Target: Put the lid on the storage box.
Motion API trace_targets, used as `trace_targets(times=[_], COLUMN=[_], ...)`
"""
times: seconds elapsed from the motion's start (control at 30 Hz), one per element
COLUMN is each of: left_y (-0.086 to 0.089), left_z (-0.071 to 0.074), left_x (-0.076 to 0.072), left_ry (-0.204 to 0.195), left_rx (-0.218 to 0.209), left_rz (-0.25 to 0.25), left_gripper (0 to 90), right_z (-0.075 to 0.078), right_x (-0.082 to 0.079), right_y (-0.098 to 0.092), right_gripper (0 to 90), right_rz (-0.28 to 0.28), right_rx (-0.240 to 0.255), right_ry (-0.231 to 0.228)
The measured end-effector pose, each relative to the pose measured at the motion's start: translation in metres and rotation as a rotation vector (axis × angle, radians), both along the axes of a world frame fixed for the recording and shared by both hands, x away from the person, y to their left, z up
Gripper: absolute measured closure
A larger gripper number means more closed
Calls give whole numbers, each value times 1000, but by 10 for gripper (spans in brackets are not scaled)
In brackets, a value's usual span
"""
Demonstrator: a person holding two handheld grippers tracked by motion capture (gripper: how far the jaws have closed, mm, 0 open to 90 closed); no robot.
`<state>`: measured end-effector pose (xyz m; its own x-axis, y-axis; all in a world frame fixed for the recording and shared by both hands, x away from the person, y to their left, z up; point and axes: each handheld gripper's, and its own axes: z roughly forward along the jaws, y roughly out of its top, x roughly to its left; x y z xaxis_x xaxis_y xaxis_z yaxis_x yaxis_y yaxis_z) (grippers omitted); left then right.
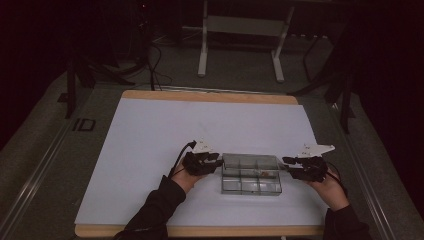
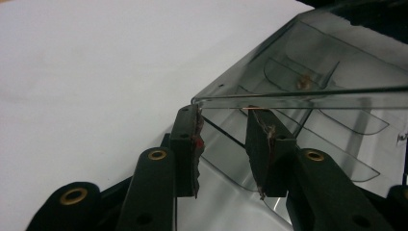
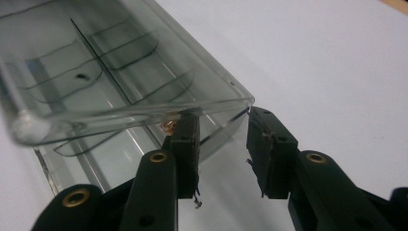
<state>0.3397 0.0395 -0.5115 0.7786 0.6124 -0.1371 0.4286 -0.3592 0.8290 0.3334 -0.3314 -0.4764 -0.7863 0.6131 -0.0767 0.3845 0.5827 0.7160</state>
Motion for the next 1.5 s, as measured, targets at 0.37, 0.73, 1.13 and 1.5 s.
trace_targets(times=[0.37, 0.73, 1.13, 1.5], left_y=[5, 13, 18, 26], left_z=[-15, -11, -10, -7], left_x=[1, 1, 2, 0], left_ry=[46, 37, 44, 25], left_rx=[19, -49, -99, -99], left_rz=[25, 41, 12, 21], left_gripper=[619, 176, 20, 20], right_z=[-10, -10, -12, -14], right_x=[0, 0, 3, 2], right_y=[-10, -10, -16, -23], right_gripper=[626, 508, 266, 164], right_rz=[-29, -45, -112, -159], right_rx=[13, 55, 127, 126], right_ry=[33, 26, 29, -37])
